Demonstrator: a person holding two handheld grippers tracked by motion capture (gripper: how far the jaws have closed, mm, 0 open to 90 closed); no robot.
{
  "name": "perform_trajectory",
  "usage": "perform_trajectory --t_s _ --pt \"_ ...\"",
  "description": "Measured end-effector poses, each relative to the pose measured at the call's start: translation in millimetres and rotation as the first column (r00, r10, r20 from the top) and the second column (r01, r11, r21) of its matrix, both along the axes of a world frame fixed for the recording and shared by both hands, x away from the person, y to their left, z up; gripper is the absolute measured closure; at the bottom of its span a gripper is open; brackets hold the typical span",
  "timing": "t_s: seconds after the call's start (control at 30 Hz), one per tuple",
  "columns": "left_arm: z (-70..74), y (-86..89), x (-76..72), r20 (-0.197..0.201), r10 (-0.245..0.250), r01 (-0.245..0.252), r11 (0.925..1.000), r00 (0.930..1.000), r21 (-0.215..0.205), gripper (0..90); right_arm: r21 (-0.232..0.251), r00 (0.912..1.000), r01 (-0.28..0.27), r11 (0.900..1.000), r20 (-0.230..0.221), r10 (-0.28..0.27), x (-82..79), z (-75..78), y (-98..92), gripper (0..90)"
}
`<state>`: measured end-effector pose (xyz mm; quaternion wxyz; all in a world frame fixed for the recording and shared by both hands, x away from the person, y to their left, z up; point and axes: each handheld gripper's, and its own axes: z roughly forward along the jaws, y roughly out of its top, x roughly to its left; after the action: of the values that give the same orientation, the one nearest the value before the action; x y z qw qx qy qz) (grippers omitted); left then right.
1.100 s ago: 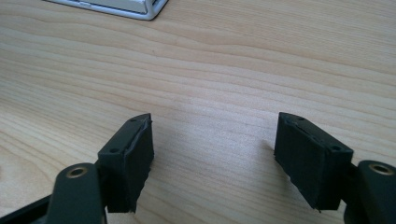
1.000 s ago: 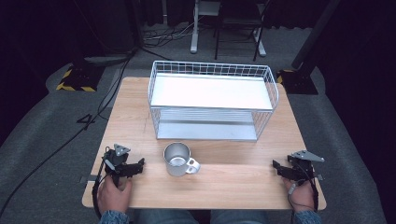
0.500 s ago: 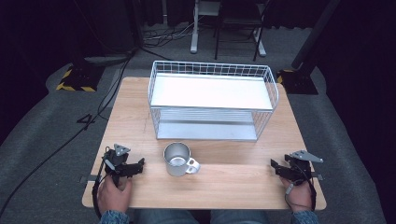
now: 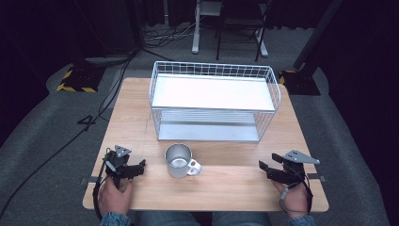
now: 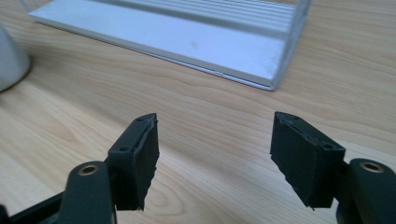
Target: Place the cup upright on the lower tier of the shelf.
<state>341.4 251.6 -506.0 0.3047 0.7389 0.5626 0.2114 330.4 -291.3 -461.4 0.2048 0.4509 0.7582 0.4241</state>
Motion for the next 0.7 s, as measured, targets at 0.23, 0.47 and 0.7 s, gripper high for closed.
perform_trajectory --t_s 0.23,0.47,0.7 --pt "-0.1 0.1 0.1 0.001 -0.001 0.001 1.0000 1.0000 0.000 10.3 0.011 0.9979 -0.063 0.998 0.014 0.063 -5.5 11.4 19.2 32.8" --pt "0.0 0.2 -1.5 0.000 -0.009 0.009 1.0000 1.0000 0.002 10.3 0.001 0.9930 -0.117 0.993 0.013 0.117 -5.7 15.4 34.6 32.8" --pt "0.0 0.1 -3.2 0.000 -0.021 0.021 0.9998 0.9998 0.005 10.2 0.008 0.9863 -0.165 0.986 0.003 0.165 -2.1 18.1 50.5 32.5"
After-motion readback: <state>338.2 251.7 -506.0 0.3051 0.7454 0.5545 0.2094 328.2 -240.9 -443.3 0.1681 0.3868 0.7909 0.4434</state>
